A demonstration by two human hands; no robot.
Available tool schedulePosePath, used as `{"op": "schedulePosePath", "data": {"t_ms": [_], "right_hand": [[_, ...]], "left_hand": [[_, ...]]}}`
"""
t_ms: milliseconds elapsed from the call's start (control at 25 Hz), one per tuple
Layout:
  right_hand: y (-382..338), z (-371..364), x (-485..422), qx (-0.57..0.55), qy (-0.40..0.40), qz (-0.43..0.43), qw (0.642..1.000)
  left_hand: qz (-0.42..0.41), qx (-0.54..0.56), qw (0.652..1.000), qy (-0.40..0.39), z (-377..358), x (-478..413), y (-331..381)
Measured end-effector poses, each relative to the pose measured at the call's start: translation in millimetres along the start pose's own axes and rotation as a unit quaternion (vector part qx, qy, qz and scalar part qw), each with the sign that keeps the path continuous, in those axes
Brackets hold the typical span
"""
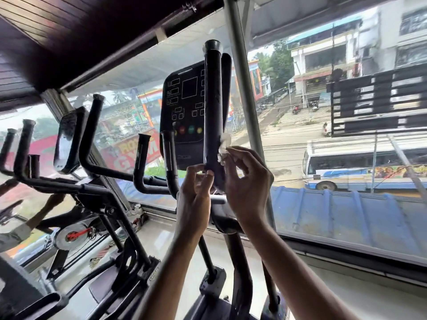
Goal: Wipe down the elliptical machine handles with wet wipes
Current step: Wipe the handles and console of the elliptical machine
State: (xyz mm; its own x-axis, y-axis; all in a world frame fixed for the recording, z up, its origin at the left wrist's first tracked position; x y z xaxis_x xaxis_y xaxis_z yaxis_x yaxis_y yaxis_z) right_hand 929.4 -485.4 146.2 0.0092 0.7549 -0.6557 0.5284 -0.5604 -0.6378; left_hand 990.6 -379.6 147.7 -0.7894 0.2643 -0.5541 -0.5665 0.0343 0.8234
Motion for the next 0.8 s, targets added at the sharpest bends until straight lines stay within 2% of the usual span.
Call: {"op": "schedulePosePath", "data": {"t_ms": [160, 280, 400, 560, 720, 800], "right_hand": [[-0.6, 13.8, 8.4, 0.056, -0.042, 0.056, 0.996], [-3.3, 2.0, -14.8, 0.058, -0.047, 0.082, 0.994], [-5.1, -8.3, -34.9, 0.058, -0.048, 0.075, 0.994], [-2.5, 6.8, -18.7, 0.067, -0.076, 0.065, 0.993], [-4.3, -17.2, -53.4, 0.068, -0.052, 0.024, 0.996], [-3.0, -23.0, -62.7, 0.056, -0.054, 0.03, 0.996]], "left_hand": [[0.004, -0.016, 1.0, -0.005, 2.1, -1.2, -0.3], [-0.003, -0.029, 1.0, -0.001, 0.4, -4.4, 8.4], [-0.01, -0.014, 1.0, -0.005, -1.8, -7.5, 24.3], [-0.01, 0.002, 1.0, 0.006, -2.7, -8.8, 38.2], [-0.013, 0.007, 1.0, 0.025, -6.1, -18.9, 40.7], [-0.013, 0.005, 0.999, 0.029, -8.3, -26.1, 41.0]]}}
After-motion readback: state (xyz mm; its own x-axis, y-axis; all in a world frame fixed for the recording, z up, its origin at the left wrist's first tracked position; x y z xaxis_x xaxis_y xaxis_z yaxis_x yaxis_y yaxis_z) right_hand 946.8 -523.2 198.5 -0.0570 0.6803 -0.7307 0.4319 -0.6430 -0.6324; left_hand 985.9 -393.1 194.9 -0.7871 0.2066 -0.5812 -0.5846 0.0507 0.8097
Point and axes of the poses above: each hand's wrist, its own x-axis away from the middle knuckle, its own z-axis out of the back of the hand, y = z × x, the point moved 2 cm from there along -x, towards the middle knuckle, and after that the axes turned 7 degrees about y, right-handed, at the moved point
